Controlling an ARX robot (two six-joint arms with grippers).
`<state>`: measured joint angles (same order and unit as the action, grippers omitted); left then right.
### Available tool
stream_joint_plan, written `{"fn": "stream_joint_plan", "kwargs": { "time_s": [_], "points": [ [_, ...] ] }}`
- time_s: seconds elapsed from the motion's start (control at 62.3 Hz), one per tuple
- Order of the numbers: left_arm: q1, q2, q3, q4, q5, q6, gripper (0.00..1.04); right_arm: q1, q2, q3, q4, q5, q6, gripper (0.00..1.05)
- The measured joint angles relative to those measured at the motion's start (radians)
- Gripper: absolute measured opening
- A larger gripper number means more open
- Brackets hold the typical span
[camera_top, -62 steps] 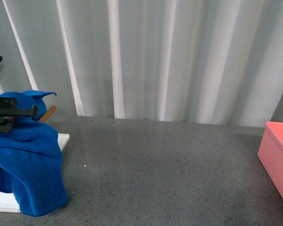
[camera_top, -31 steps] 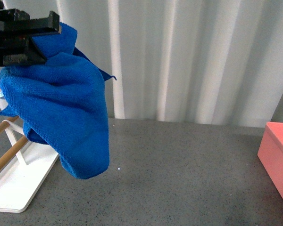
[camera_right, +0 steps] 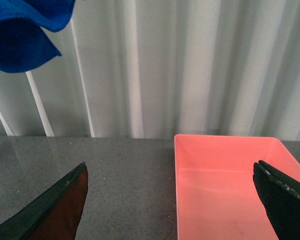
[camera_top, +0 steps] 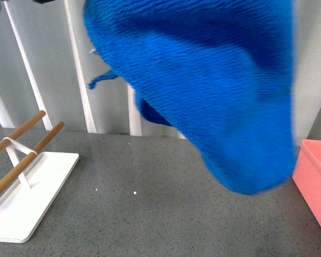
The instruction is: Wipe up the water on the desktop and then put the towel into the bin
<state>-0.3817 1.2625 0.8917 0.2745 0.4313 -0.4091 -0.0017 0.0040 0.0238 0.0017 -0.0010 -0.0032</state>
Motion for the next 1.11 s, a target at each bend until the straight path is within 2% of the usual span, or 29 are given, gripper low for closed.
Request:
{"fn": "stream_joint_plan", "kwargs": {
  "time_s": [0.193, 0.497, 0.53, 0.578, 0.642, 0.786, 0.995, 1.107],
  "points": [
    [-0.079, 0.002, -0.035, 0.031, -0.060, -0.003, 0.06, 0.000, 0.000, 0.000, 0.000, 0.000, 0.000, 0.98],
    [-0.084, 0.003, -0.038, 0.032, -0.064, -0.003, 0.06, 0.000, 0.001, 0.000, -0.002, 0.003, 0.001, 0.98],
    [-0.084, 0.003, -0.038, 0.032, -0.065, -0.003, 0.06, 0.009, 0.027, 0.019, -0.060, 0.048, 0.016, 0.98],
    [-0.083, 0.003, -0.038, 0.032, -0.065, -0.003, 0.06, 0.008, 0.100, 0.056, -0.138, 0.057, 0.018, 0.98],
    [-0.084, 0.003, -0.038, 0.032, -0.065, -0.002, 0.06, -0.018, 0.218, 0.085, -0.137, -0.016, 0.002, 0.98],
    [-0.085, 0.005, -0.038, 0.032, -0.065, -0.002, 0.06, -0.038, 0.515, 0.176, 0.038, -0.245, -0.150, 0.98],
    [-0.085, 0.004, -0.038, 0.032, -0.065, 0.000, 0.06, 0.086, 0.832, 0.287, 0.228, -0.277, -0.291, 0.98],
    [-0.085, 0.004, -0.038, 0.032, -0.065, 0.000, 0.06, 0.172, 0.929, 0.335, 0.264, -0.301, -0.328, 0.98]
  ]
}}
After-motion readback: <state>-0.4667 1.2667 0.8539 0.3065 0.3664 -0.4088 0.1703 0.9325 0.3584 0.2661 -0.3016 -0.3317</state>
